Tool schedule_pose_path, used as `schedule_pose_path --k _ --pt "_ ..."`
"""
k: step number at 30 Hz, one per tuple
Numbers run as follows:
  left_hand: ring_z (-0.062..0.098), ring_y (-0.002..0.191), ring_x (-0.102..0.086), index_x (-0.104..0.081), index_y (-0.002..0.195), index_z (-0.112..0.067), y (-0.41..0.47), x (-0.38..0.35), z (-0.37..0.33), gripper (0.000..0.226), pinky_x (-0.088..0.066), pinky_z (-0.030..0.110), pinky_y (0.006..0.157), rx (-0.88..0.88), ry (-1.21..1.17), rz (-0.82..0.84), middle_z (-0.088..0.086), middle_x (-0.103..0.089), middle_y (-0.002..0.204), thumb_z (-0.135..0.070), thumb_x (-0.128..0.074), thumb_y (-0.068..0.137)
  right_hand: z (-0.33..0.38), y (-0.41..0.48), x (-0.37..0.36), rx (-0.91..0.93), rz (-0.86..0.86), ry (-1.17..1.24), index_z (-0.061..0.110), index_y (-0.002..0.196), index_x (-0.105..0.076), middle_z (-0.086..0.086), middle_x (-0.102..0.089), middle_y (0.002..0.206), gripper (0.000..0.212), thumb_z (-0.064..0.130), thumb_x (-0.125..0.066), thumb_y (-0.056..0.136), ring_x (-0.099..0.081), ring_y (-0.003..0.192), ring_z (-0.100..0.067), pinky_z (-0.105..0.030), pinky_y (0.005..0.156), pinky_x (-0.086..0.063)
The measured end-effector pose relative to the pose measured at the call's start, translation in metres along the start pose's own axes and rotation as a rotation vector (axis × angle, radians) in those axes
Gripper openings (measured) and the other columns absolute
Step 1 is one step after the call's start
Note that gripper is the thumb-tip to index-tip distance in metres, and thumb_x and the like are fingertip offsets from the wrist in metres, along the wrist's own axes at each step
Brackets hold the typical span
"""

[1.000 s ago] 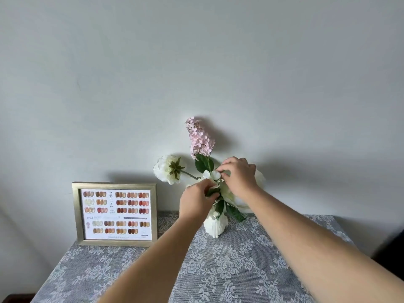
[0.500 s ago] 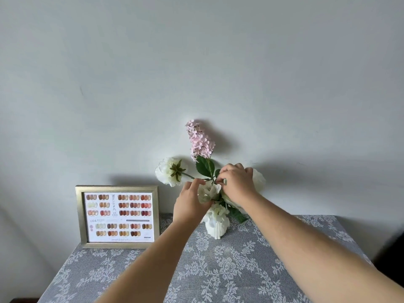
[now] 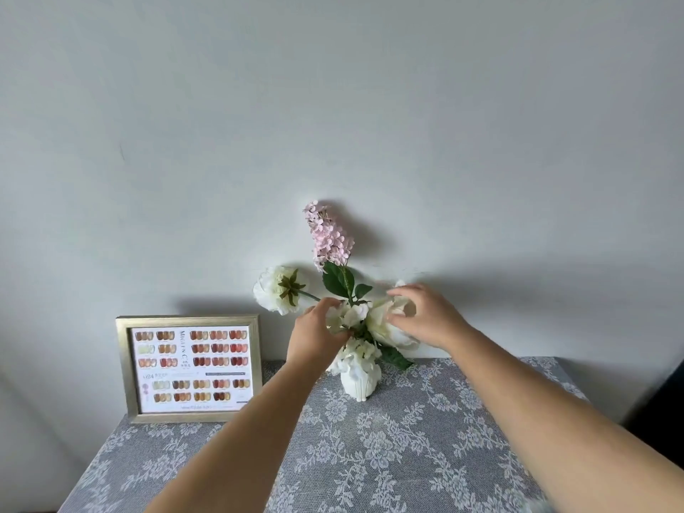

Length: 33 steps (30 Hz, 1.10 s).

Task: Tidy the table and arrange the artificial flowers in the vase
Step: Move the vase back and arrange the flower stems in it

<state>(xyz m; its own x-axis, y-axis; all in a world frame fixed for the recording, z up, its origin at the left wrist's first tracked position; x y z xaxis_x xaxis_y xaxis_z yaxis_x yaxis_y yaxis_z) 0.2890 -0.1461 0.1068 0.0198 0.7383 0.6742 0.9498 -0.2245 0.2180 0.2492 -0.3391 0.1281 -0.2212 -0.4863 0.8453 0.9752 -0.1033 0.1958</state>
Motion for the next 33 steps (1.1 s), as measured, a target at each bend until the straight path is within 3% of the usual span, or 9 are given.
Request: schedule_pose_path --k 4,9,11,14,19,22,26,30,33 --pt "0.011 0.062 -0.060 -0.060 0.109 -0.027 -0.003 -0.004 -0.003 0.039 -0.057 0.031 0.062 0.020 -0.042 -0.009 -0.006 -0.060 0.090 -0.023 -0.075 0.073 0.005 -0.011 -0.011 0.094 0.008 0.054 0.022 0.114 -0.063 0.003 -0.059 0.124 0.040 0.022 -0.072 0.076 -0.050 0.106 -0.006 -0.024 0.095 -0.038" --pt "0.011 0.058 -0.058 -0.057 0.115 -0.027 -0.004 -0.004 -0.003 0.045 -0.059 0.034 0.060 0.028 -0.060 0.038 -0.012 -0.059 0.078 -0.030 -0.075 0.073 0.009 -0.010 -0.023 0.114 -0.037 0.103 0.021 0.110 -0.066 0.002 -0.062 0.121 0.031 0.017 -0.068 0.079 -0.057 0.108 -0.013 -0.034 0.096 -0.045" --pt "0.009 0.073 -0.062 -0.050 0.122 -0.033 -0.003 0.006 -0.004 0.054 -0.056 0.030 0.058 -0.019 0.032 0.078 -0.010 -0.061 0.097 -0.044 -0.069 0.072 0.012 -0.006 -0.015 0.112 -0.081 0.020 0.026 0.111 -0.065 0.004 -0.063 0.120 0.030 0.027 -0.062 0.082 -0.055 0.109 -0.016 -0.038 0.096 -0.044" --pt "0.014 0.098 -0.059 -0.045 0.126 -0.034 0.005 0.033 -0.004 0.066 -0.053 0.027 0.071 -0.115 0.152 0.041 -0.004 -0.057 0.123 -0.064 -0.047 0.068 0.021 0.003 0.003 0.128 -0.174 -0.069 0.031 0.112 -0.064 0.009 -0.062 0.119 0.028 0.029 -0.059 0.085 -0.052 0.109 -0.019 -0.042 0.096 -0.041" --pt "0.025 0.111 -0.052 -0.048 0.122 -0.027 0.033 0.087 0.023 0.046 -0.049 0.037 0.080 0.080 0.156 -0.260 0.003 -0.051 0.125 -0.038 -0.060 0.078 0.034 0.016 -0.007 0.184 -0.103 -0.048 0.031 0.111 -0.064 0.009 -0.063 0.119 0.027 0.025 -0.063 0.084 -0.051 0.108 -0.017 -0.038 0.097 -0.041" --pt "0.030 0.122 -0.044 -0.042 0.130 -0.020 0.050 0.089 0.045 0.055 -0.044 0.040 0.086 0.222 0.176 -0.205 0.008 -0.042 0.136 -0.033 -0.061 0.080 0.036 0.019 -0.016 0.183 -0.093 -0.056 0.031 0.109 -0.066 0.009 -0.065 0.117 0.027 0.023 -0.065 0.083 -0.052 0.106 -0.016 -0.038 0.096 -0.042" --pt "0.031 0.117 -0.050 -0.036 0.134 -0.016 0.064 0.075 0.059 0.062 -0.044 0.038 0.088 0.275 0.170 -0.104 0.012 -0.043 0.136 -0.033 -0.062 0.081 0.037 0.023 -0.021 0.193 -0.142 -0.094 0.031 0.103 -0.069 0.009 -0.068 0.112 0.023 0.025 -0.067 0.081 -0.055 0.105 -0.016 -0.039 0.093 -0.043" --pt "0.020 0.076 -0.058 -0.045 0.123 -0.016 0.066 0.064 0.065 0.050 -0.045 0.030 0.064 0.299 0.103 -0.065 0.011 -0.055 0.120 -0.031 -0.064 0.080 0.035 0.027 -0.026 0.163 -0.163 -0.102 0.031 0.099 -0.071 0.011 -0.069 0.108 0.021 0.026 -0.069 0.079 -0.055 0.103 -0.018 -0.039 0.091 -0.042" --pt "0.028 0.095 -0.060 -0.040 0.126 -0.014 0.068 0.061 0.072 0.060 -0.049 0.036 0.072 0.332 0.078 -0.090 0.013 -0.058 0.119 -0.035 -0.068 0.077 0.034 0.029 -0.029 0.153 -0.173 -0.101 0.031 0.098 -0.072 0.011 -0.069 0.108 0.020 0.027 -0.069 0.079 -0.055 0.101 -0.019 -0.039 0.089 -0.042"
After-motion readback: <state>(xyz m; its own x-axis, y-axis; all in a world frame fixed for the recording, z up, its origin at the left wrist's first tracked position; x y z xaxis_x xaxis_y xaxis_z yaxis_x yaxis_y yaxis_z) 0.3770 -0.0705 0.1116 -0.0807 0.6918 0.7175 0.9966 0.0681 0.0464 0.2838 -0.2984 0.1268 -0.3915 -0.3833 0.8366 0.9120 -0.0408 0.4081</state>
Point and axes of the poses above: each hand's wrist, its own y-axis towards the middle knuckle, its own x-axis out of the back of the hand, z = x × y, the point moved 6 cm from there along y, towards the middle knuckle
